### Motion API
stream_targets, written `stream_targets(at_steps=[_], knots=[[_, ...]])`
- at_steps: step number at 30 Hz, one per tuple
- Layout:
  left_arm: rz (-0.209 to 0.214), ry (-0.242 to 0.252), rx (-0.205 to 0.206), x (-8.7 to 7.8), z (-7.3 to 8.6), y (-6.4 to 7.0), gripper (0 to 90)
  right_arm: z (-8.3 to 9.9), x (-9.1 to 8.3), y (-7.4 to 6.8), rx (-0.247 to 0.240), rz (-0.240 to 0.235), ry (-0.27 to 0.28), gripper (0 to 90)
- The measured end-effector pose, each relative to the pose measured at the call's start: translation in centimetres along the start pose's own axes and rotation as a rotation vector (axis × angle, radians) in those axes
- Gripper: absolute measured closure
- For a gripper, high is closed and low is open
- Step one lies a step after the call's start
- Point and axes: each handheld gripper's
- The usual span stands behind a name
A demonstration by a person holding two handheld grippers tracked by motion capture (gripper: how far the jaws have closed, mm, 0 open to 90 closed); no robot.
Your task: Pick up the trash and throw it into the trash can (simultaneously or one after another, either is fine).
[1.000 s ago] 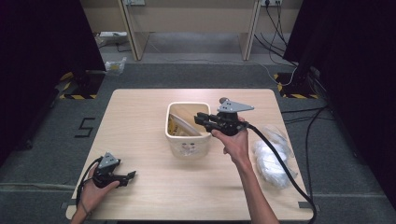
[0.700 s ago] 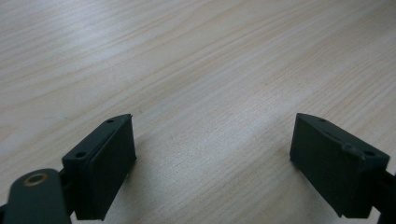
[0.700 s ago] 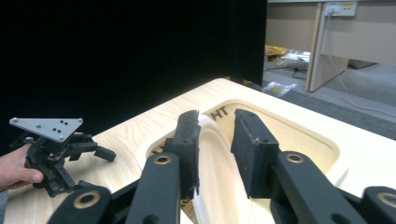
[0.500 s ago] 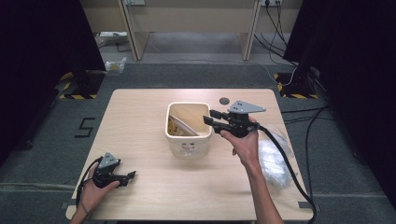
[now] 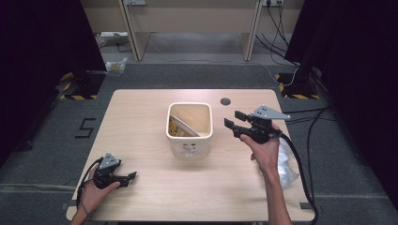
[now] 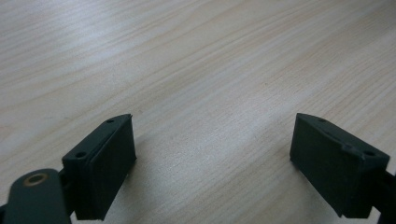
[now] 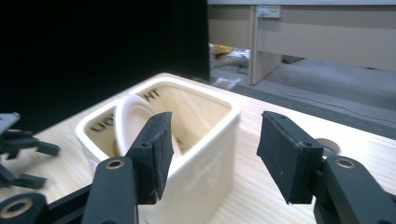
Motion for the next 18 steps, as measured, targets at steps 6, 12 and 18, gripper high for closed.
stream_targets(at_steps=[6,12,18], knots=[[-0.001,-0.001,0.000,0.0,0.0,0.0,13.2,0.8,-1.5,1.0,-0.018,0.082,-0.028,41.4],[0.000,0.000,0.000,0.0,0.0,0.0,13.2,2.0,-3.2,1.7,-0.028,0.156,-0.045,38.4],[-0.001,-0.001,0.000,0.0,0.0,0.0,13.2,4.0,-5.1,2.8,0.037,0.198,-0.037,36.1]])
Point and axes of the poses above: each handheld gripper's, and its own axes: x roughly forward along the jaws, z roughly out of its underside, y roughly to its right, and after that the axes turned 2 degrees about -y, right-handed
